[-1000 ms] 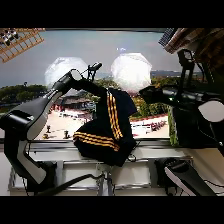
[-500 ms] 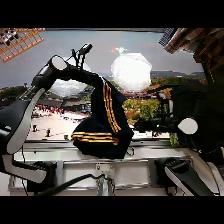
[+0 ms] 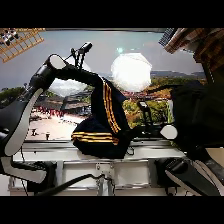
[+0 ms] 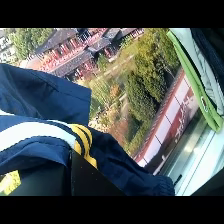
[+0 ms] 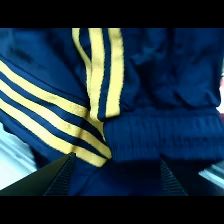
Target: Fold the clothes and pants, and hang the long-sleeved shirts on hangers.
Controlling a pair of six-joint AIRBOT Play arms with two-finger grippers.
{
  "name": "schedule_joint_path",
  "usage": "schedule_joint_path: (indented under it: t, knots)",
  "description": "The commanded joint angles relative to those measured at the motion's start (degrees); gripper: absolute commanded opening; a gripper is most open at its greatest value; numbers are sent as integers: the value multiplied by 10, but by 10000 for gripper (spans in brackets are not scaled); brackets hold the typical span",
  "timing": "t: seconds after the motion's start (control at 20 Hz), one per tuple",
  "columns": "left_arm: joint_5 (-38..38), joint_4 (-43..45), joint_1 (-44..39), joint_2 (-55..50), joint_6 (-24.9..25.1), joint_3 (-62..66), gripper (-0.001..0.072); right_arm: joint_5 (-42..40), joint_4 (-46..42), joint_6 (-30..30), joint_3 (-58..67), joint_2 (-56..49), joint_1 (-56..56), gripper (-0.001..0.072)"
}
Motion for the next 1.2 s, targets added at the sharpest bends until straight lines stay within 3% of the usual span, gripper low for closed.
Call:
schedule_joint_path:
  t: [0.0, 0.15, 0.2, 0.25, 0.35, 0.4, 0.45, 0.85, 1.0, 1.15]
  knots:
    - [0, 0, 0, 0, 0, 0, 8, -66, -91, 22, 24, -68, 67, 606]
    - [0, 0, 0, 0, 0, 0, 9, -73, -145, 32, 62, -148, 98, 598]
    - [0, 0, 0, 0, 0, 0, 8, -73, -155, 33, 71, -175, 105, 558]
    - [0, 0, 1, 0, 0, 0, 9, -68, -161, 40, 80, -202, 110, 495]
    - [-1, 0, 6, 0, 0, 0, 8, -49, -161, 52, 87, -230, 111, 178]
    - [-1, 0, 10, 0, 0, 0, 8, -45, -167, 59, 87, -226, 111, 71]
    - [-2, 0, 15, 0, 0, 0, 8, -43, -173, 59, 88, -211, 111, 35]
    - [20, 0, 34, 61, 0, 0, 7, 39, -301, 59, 274, -40, 111, 31]
    - [49, 5, 34, 136, 0, 0, 6, 64, -349, 56, 355, -35, 111, 31]
    - [97, 68, 34, 240, -5, 0, 6, 64, -392, 55, 435, -35, 111, 31]
